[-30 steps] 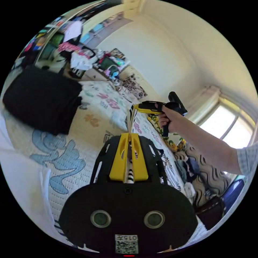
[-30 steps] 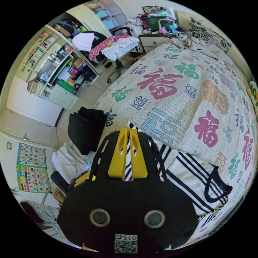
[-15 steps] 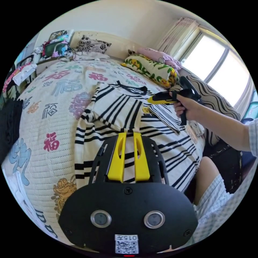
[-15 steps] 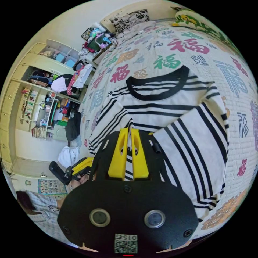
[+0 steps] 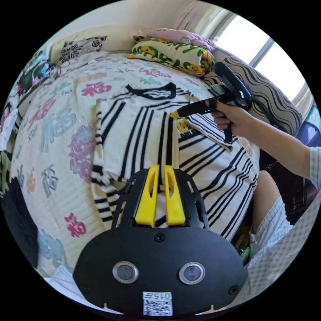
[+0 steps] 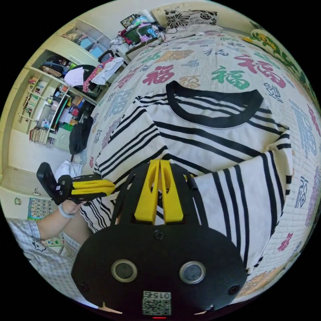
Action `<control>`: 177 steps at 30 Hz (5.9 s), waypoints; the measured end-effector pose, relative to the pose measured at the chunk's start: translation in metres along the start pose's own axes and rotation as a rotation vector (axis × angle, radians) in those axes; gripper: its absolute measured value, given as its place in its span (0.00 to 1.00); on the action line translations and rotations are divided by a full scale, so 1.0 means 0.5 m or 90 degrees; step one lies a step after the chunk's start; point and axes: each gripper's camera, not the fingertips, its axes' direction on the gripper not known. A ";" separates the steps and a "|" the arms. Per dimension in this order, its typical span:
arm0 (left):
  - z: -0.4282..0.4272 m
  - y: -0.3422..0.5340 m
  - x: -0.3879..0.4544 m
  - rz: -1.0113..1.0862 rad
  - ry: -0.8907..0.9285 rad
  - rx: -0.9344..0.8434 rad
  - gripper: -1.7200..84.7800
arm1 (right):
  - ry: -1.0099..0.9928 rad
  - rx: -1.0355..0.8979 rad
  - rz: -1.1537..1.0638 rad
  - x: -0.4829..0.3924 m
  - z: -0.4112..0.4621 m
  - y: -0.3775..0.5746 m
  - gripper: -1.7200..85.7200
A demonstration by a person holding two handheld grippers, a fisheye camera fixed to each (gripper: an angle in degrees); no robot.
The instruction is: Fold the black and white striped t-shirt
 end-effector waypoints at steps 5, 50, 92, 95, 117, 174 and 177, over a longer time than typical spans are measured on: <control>-0.087 -0.247 -0.122 0.039 -0.072 0.096 0.11 | 0.119 0.098 -0.059 0.080 -0.110 0.025 0.07; -0.509 -0.557 0.021 0.154 -0.138 0.125 0.02 | 0.321 0.123 -0.148 0.199 0.099 0.331 0.01; -0.498 -0.070 1.172 0.557 -0.602 -0.329 0.09 | 0.249 -0.200 -0.105 0.051 0.685 0.817 0.06; -0.466 -0.041 1.193 0.585 -0.591 -0.329 0.09 | 0.253 -0.219 -0.094 0.055 0.722 0.798 0.06; -0.696 0.007 0.704 0.115 -0.369 -0.096 0.07 | 0.147 -0.135 0.058 0.274 0.638 0.861 0.08; -0.430 0.604 0.071 -0.299 0.152 -0.115 0.06 | -0.019 -0.228 0.029 0.076 0.406 0.775 0.01; -0.462 0.664 0.066 -0.417 0.177 -0.068 0.03 | 0.027 -0.277 0.077 0.057 0.406 0.753 0.01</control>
